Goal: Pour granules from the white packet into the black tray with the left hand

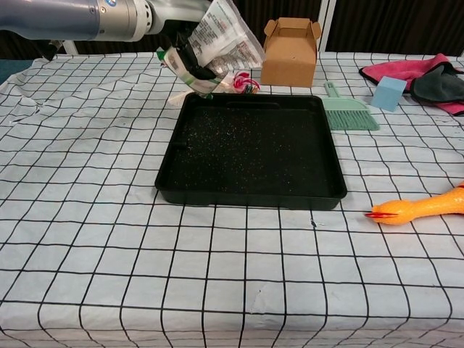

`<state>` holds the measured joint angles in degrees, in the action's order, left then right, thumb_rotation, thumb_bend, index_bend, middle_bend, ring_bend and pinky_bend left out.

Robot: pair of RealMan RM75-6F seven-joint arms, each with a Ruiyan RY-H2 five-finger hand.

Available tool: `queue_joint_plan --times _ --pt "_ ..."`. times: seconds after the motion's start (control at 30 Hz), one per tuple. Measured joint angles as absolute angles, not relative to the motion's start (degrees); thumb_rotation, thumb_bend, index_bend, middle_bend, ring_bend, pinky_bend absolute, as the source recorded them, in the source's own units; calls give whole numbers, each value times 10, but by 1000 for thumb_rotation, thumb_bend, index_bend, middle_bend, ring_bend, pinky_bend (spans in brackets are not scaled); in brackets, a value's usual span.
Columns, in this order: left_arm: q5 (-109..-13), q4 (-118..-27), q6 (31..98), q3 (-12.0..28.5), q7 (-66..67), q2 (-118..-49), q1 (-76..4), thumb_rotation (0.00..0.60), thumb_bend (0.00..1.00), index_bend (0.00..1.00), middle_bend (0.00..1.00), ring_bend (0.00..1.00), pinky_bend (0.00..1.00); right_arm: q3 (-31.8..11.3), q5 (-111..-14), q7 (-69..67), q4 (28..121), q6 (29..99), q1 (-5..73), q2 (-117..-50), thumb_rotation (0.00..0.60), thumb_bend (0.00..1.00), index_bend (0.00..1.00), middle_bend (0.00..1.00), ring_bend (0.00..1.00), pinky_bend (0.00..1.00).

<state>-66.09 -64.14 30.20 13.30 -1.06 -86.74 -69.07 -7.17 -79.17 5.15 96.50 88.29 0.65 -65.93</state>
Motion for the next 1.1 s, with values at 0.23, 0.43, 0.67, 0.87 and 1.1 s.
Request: queue_joint_plan --times 0.23,0.43,0.67,0.87,1.1 --pt "-637 -626 296 114 63 -882 -708 600 605 591 587 522 638 -72 -792 51 965 884 6 -659 600 232 163 78 171 168" --pt "-614 -625 297 105 110 -887 -719 600 607 598 588 522 638 -71 -793 50 966 883 6 -659 600 232 163 78 171 168" --pt "-588 -622 294 92 155 -892 -729 600 609 604 593 522 638 -71 -794 50 966 884 5 -659 600 232 163 78 171 168" --pt "-568 -627 299 90 174 -893 -734 600 609 606 595 522 638 -71 -793 50 967 883 6 -659 600 233 163 78 171 168" --pt "-550 -632 301 82 202 -888 -739 600 609 606 592 522 638 -71 -793 50 968 883 5 -659 600 232 163 78 171 168"
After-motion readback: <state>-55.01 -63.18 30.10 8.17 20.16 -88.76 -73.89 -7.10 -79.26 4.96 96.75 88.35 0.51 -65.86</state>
